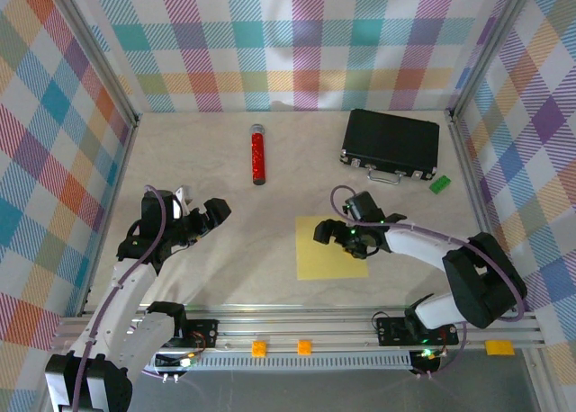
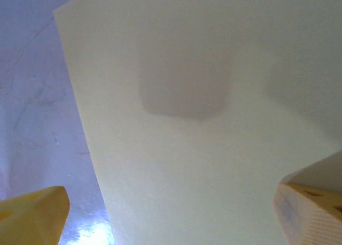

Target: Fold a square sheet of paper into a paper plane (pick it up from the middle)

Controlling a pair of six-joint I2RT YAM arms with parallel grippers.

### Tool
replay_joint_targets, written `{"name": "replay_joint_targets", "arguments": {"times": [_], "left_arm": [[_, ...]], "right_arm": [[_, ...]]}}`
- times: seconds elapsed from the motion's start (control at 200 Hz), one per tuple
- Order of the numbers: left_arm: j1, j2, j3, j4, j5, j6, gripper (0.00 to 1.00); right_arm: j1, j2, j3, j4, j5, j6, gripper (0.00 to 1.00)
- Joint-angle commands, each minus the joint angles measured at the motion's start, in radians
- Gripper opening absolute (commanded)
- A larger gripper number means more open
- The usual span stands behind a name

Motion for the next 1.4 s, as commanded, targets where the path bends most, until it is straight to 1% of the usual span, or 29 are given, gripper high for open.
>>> {"name": "replay_joint_targets", "arguments": {"times": [0.0, 0.165, 0.305, 0.38, 0.485, 0.57, 0.635, 0.725, 0.81, 0.895, 1.01, 1.18, 1.295, 1.395], "left_arm": [[0.006, -0.015, -0.015, -0.004, 0.037, -0.005, 1.00], [0.007, 0.001, -0.011, -0.004, 0.073, -0.005, 1.00], [0.003, 0.016, -0.024, 0.016, 0.105, -0.008, 1.00], [-0.008, 0.029, -0.022, 0.030, 0.114, -0.015, 1.00], [-0.051, 0.049, -0.021, 0.066, 0.112, -0.034, 1.00], [-0.109, 0.074, -0.013, 0.084, 0.082, -0.038, 1.00], [-0.154, 0.099, -0.003, 0.087, 0.050, -0.040, 1.00], [-0.216, 0.136, 0.010, 0.111, 0.022, -0.046, 1.00], [-0.271, 0.175, 0.031, 0.118, -0.005, -0.047, 1.00], [-0.307, 0.209, 0.051, 0.113, -0.025, -0.036, 1.00], [-0.321, 0.238, 0.074, 0.082, -0.051, -0.025, 1.00], [-0.325, 0.238, 0.091, 0.048, -0.072, 0.004, 1.00], [-0.326, 0.240, 0.076, 0.080, -0.068, 0.008, 1.00], [-0.332, 0.265, 0.083, 0.098, -0.051, -0.002, 1.00]], "right_arm": [[0.060, 0.013, -0.056, -0.010, 0.017, 0.130, 0.99], [0.099, -0.015, -0.056, 0.013, 0.042, 0.192, 0.99], [0.106, -0.049, -0.065, 0.057, 0.025, 0.231, 0.99], [0.106, -0.074, -0.066, 0.067, 0.023, 0.226, 0.99], [0.107, -0.125, -0.048, 0.006, 0.084, 0.195, 0.99], [0.101, -0.154, -0.040, -0.051, 0.145, 0.181, 0.99], [0.095, -0.162, -0.045, -0.056, 0.155, 0.171, 0.99], [0.091, -0.144, -0.048, -0.047, 0.132, 0.169, 0.99], [0.090, -0.115, -0.056, -0.013, 0.086, 0.178, 0.99], [0.092, -0.086, -0.069, 0.028, 0.062, 0.206, 0.99], [0.099, -0.050, -0.072, 0.079, 0.042, 0.234, 0.99], [0.116, 0.009, -0.054, 0.134, 0.035, 0.305, 0.99], [0.140, 0.053, -0.033, 0.185, 0.030, 0.334, 0.99], [0.157, 0.083, 0.010, 0.198, 0.015, 0.309, 0.99]]}}
